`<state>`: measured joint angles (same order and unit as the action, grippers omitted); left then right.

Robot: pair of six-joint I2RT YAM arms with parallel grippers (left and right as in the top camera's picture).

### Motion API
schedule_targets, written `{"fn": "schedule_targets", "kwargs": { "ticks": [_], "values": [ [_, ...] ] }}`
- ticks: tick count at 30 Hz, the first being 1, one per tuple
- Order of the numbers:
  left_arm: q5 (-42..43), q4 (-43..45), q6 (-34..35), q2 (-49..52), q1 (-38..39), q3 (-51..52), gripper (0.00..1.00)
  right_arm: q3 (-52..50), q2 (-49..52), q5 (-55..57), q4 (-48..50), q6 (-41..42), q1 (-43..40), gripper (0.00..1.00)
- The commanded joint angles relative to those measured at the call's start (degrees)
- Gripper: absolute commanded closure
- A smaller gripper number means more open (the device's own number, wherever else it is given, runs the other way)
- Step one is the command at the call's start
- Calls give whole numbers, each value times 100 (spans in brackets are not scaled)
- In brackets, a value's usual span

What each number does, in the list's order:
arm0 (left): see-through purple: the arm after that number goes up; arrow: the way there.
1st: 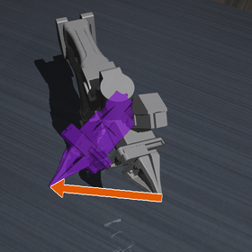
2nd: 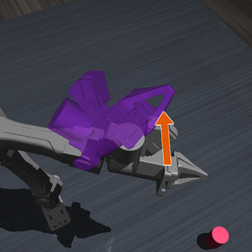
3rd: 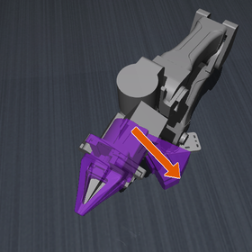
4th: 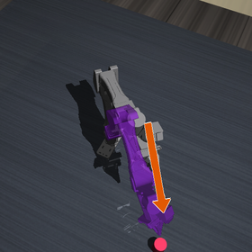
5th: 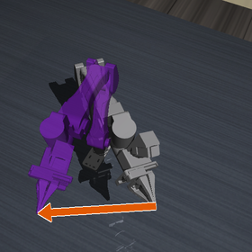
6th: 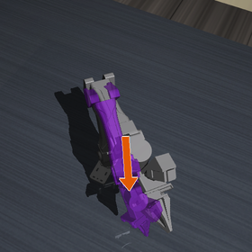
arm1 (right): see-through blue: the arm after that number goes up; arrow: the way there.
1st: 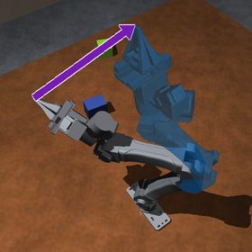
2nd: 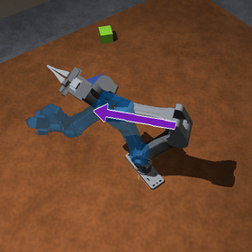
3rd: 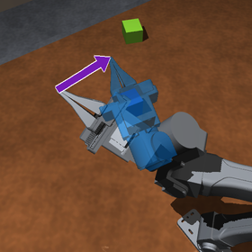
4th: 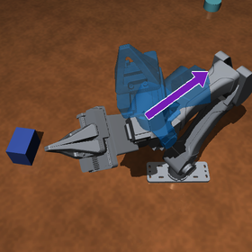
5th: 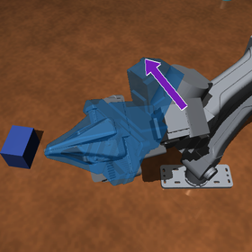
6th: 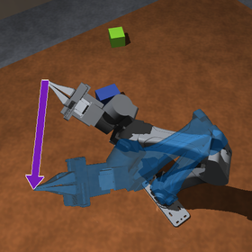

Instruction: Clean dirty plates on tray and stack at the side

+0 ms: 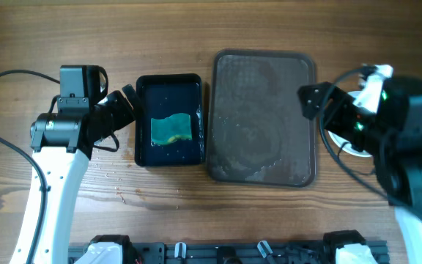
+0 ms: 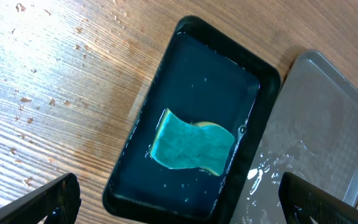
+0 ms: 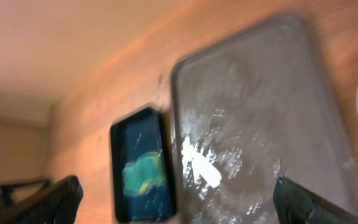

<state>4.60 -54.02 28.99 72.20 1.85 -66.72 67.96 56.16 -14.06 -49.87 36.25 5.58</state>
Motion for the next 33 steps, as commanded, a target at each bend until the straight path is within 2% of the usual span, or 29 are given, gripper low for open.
{"fn": "schedule_targets", "kwargs": {
  "ticks": [1,3,6,11,15,18,19,23,24,26,28,33],
  "values": [
    [48,15,-26,-15,-33,-74,0,-1034,-1104,1547,713,81,24,0],
    [48,15,-26,-15,-33,-74,0,-2218,-2214,1961,1528,79,22,0],
    [48,15,-26,-15,-33,-74,0,-3676,-3729,2236,2260,81,20,0],
    [48,15,-26,-15,-31,-74,0,-5226,-5534,2232,2367,87,20,0],
    [48,15,-26,-15,-33,-74,0,-5980,-5598,2225,2374,140,17,0],
    [48,15,-26,-15,-33,-74,0,-5987,-5598,2273,2551,-264,2,0],
    [48,15,-26,-15,-33,-74,0,-5987,-5598,2076,2627,-638,-28,0],
    [48,15,-26,-15,-33,-74,0,-5982,-5598,-234,3740,-3482,-505,0],
    [48,15,-26,-15,-33,-74,0,-5993,-5598,-400,3786,-3939,-511,0],
    [48,15,-26,-15,-33,-74,0,-6290,-5602,-203,4057,-3897,-501,0],
    [48,15,-26,-15,-33,-74,0,-6765,-5602,-203,5136,-3759,-481,0],
    [48,15,-26,-15,-33,-74,0,-6771,-5600,-90,5134,-3775,-481,1]
  ]
}}
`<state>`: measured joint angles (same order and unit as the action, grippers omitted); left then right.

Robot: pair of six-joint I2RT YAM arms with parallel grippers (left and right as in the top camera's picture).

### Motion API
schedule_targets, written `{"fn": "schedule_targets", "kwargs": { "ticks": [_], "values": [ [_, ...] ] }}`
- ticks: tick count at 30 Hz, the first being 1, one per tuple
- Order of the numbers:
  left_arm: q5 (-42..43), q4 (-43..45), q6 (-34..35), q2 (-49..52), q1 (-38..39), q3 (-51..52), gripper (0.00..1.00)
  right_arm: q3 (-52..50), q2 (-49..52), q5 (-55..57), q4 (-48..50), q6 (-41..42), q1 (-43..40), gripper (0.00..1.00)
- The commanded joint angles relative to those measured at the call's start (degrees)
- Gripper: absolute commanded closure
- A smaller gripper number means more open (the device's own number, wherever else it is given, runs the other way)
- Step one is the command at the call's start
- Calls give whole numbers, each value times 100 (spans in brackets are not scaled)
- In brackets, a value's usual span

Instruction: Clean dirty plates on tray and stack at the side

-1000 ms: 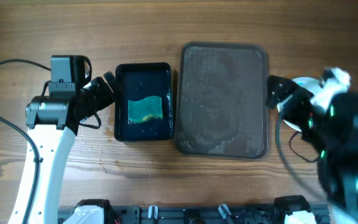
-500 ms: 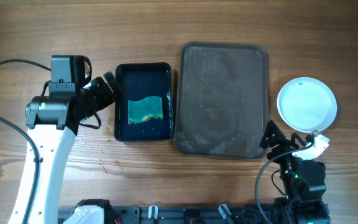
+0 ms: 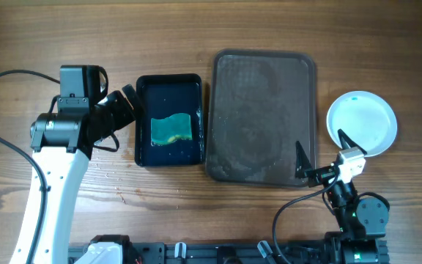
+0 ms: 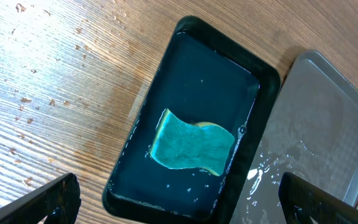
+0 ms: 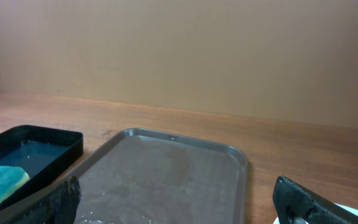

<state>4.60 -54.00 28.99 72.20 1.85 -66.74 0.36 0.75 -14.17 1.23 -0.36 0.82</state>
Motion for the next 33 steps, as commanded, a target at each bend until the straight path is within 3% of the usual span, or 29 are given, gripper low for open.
{"fn": "schedule_targets", "kwargs": {
  "ticks": [1,14,16,17,18,20,21,27,33],
  "values": [
    [48,13,-26,-15,-33,-72,0,-9,-57,-81,22,-114,-4,0],
    [48,13,-26,-83,-20,-66,0,-9,-55,-81,17,-114,-4,0],
    [-549,131,-83,-658,166,136,0,-7,-55,-81,17,-116,-4,0],
    [-750,457,-214,-1141,232,350,0,-7,-55,-79,17,-116,-4,0],
    [-455,1471,-669,-2061,280,964,0,-9,-55,-81,17,-116,-4,0],
    [-57,2586,-1235,-3104,275,1827,0,-7,-55,-81,17,-114,-4,0],
    [101,3469,-1386,-4472,275,3010,0,-7,-55,-81,17,-114,-4,0],
    [87,4538,-1388,-7020,273,4948,0,-7,-55,-81,17,-114,-4,0],
    [94,6129,-1381,-7202,87,6325,0,-7,-55,-81,17,-114,-4,1]
  ]
}}
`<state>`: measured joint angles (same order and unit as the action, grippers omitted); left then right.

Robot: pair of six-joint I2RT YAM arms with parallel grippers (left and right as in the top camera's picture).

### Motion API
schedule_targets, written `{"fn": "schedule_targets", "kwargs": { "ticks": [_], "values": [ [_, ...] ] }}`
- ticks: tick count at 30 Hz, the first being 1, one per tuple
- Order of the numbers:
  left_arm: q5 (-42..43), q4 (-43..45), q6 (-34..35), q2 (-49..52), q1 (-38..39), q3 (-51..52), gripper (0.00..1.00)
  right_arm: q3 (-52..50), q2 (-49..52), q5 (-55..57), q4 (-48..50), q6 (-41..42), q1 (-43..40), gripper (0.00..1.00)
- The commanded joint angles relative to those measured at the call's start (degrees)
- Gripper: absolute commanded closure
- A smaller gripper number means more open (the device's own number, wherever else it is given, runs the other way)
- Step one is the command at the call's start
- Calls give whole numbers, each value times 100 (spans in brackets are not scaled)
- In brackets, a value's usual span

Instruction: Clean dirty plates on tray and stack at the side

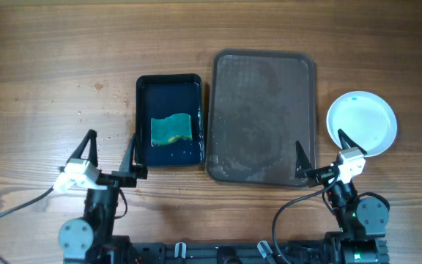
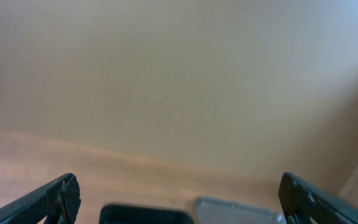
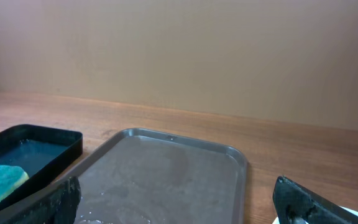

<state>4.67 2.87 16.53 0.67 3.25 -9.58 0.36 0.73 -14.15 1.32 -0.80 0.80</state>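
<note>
The grey tray [image 1: 264, 117] lies wet and bare in the middle of the table. A white plate [image 1: 362, 123] sits on the wood to its right. My left gripper [image 1: 109, 152] is open at the near edge, left of centre, nothing between its fingers. My right gripper [image 1: 321, 152] is open at the near edge below the plate, also holding nothing. In the right wrist view the tray [image 3: 166, 180] spreads ahead of the open right gripper [image 3: 178, 199]. The left wrist view shows mostly wall, with the tray's far rim [image 2: 241, 204] low in frame beyond the open left gripper [image 2: 178, 199].
A black tub [image 1: 168, 121] of water with a teal sponge [image 1: 171, 129] stands left of the tray. Crumbs and droplets dot the wood at the left [image 1: 97, 86]. A black rail [image 1: 226, 251] runs along the near edge.
My left arm has left its place beside the black tub and now rests folded at the near edge, gripper open. The right arm, tray, plate and sponge have not moved.
First my left gripper hovered open by the tub and my right arm reached over the plate at the right of the tray. Then the right arm was back at the near edge, the plate left on the wood. Now the left arm is back too.
</note>
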Motion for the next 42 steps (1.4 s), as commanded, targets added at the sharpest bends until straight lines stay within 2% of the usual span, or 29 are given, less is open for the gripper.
{"fn": "schedule_targets", "kwargs": {
  "ticks": [1,8,42],
  "values": [
    [83,588,-114,-48,-50,940,0,-7,-52,-83,9,-70,-2,0],
    [79,-691,-116,-48,-52,925,0,-7,-52,-83,7,-70,-2,0],
    [83,-682,-114,-28,-52,925,0,-7,-52,-83,7,-70,-2,0]
  ]
}}
